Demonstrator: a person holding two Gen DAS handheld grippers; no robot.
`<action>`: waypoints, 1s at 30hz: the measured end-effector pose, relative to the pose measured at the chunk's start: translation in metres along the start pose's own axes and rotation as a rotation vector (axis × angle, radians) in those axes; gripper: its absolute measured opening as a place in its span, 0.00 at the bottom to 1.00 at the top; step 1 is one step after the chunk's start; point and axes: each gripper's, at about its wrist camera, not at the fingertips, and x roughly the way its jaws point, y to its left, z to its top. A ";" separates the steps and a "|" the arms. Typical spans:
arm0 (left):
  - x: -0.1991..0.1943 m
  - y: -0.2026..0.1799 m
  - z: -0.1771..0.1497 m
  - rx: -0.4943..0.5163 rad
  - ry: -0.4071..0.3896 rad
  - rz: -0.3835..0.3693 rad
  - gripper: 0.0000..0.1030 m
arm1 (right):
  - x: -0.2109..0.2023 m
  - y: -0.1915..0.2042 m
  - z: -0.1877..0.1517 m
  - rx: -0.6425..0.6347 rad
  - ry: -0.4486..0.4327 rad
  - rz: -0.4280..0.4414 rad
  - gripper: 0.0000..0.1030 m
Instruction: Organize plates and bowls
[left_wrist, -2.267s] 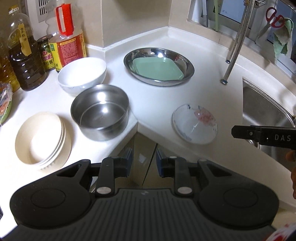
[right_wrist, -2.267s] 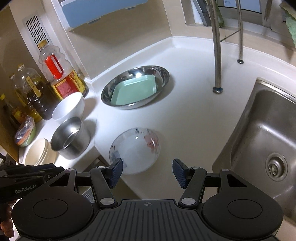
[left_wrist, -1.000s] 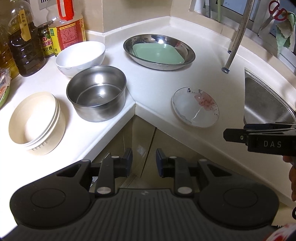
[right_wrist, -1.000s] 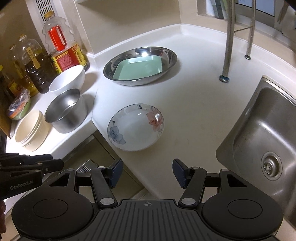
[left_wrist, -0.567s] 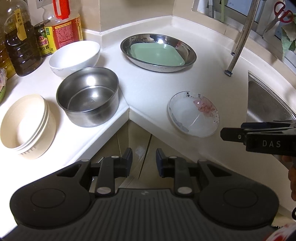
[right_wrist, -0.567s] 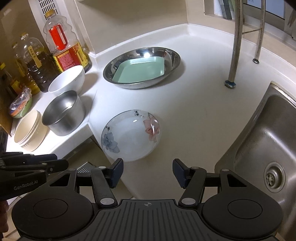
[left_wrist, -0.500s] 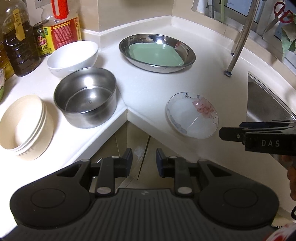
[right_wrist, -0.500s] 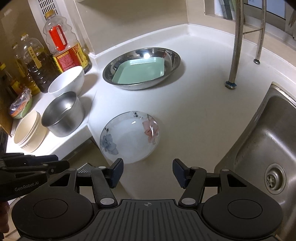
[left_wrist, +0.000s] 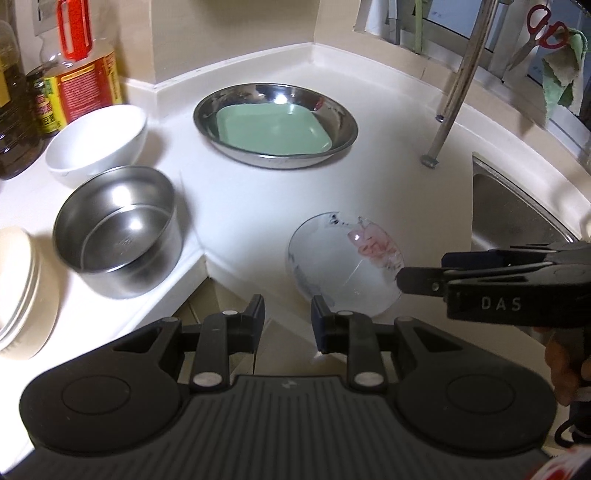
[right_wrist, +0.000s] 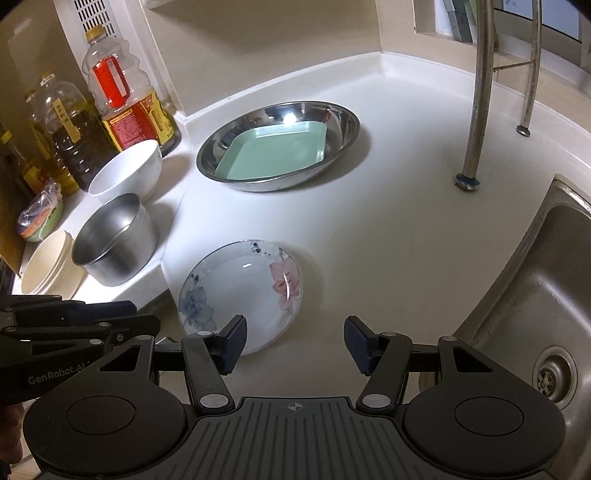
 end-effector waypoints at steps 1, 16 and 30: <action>0.001 -0.001 0.002 0.001 -0.002 -0.004 0.24 | 0.001 -0.001 0.000 -0.001 0.000 0.001 0.58; 0.026 -0.008 0.017 0.007 0.004 -0.001 0.24 | 0.025 -0.012 0.001 0.108 0.037 0.050 0.29; 0.045 -0.011 0.024 -0.005 0.038 0.007 0.19 | 0.032 -0.019 0.013 0.088 -0.013 0.045 0.07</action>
